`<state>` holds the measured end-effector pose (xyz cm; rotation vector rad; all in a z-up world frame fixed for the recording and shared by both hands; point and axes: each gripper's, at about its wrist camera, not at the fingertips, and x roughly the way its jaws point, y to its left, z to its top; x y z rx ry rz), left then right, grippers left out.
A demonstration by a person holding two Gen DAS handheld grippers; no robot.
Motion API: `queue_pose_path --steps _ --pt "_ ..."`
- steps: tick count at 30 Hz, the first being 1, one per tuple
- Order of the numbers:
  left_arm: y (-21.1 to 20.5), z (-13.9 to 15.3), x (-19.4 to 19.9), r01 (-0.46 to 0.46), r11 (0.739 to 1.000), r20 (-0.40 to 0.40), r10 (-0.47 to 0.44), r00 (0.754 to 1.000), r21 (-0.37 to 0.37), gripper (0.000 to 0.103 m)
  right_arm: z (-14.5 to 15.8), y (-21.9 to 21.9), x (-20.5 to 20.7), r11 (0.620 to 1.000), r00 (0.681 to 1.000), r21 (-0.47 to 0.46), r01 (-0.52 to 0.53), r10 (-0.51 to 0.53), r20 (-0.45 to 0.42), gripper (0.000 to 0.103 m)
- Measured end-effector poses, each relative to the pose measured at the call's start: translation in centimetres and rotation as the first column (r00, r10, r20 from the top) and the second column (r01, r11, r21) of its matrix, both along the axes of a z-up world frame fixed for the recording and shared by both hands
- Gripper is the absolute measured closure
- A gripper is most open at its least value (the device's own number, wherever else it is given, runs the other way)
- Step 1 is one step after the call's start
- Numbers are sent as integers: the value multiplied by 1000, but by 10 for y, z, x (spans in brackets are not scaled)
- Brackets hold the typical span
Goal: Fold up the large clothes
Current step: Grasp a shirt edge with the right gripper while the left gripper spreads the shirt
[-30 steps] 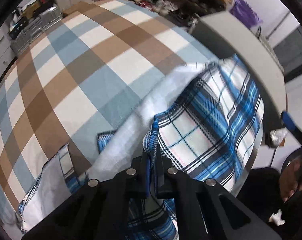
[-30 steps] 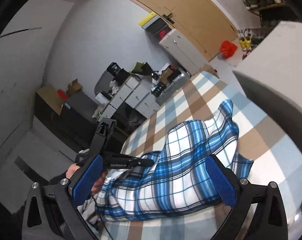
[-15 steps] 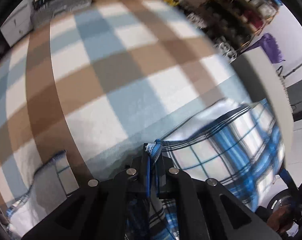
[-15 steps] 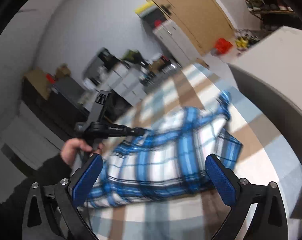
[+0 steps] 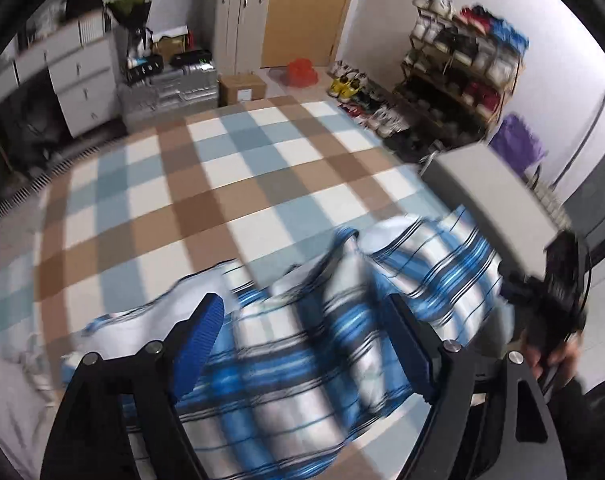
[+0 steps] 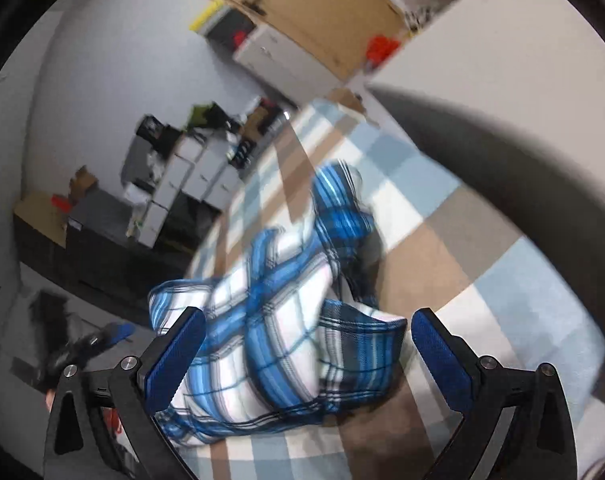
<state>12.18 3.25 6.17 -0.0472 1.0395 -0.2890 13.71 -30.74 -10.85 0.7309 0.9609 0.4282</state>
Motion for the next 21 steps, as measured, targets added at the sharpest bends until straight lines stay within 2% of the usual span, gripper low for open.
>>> queue_pose_path --steps 1,2,3,4,5,6,7,10,13,17,20,21 --pt "2 -3 2 -29 999 -6 30 1000 33 25 -5 2 2 999 1000 30 -11 12 -22 4" --pt "6 -8 7 -52 998 -18 52 998 35 25 -7 1 1 999 999 44 -13 15 -32 7" --pt "8 -11 8 -56 998 -32 56 998 20 25 -8 2 0 999 999 42 -14 16 -46 16" --pt "10 -16 5 -58 998 -58 58 997 2 25 -8 4 -1 1000 998 14 -21 22 -52 31" --pt "11 -22 1 -70 998 -75 70 995 7 25 -7 7 -2 999 998 -15 -34 33 -48 41" --pt "12 -28 -5 -71 997 -85 72 994 9 25 -7 9 -4 998 998 -47 -43 41 -54 58" --pt "12 -37 -12 -68 998 -97 68 993 6 25 -8 8 -5 998 997 -43 -42 39 -60 68" --pt "13 -55 -36 -71 996 -128 78 989 59 25 -8 -5 -5 998 999 69 -5 9 -53 86" --pt "25 -79 -48 -121 989 -138 133 981 90 25 -1 -20 -11 984 999 175 42 -41 -13 90" --pt "42 -95 -45 -173 985 -166 175 971 24 23 3 -38 -19 956 993 266 121 -121 -17 90" --pt "44 -95 -37 -184 983 -158 186 970 25 23 -4 -43 -19 961 985 216 172 -161 -67 90" --pt "44 -95 -36 -191 981 -154 195 969 42 23 -12 -43 -16 970 978 154 188 -170 -123 90"
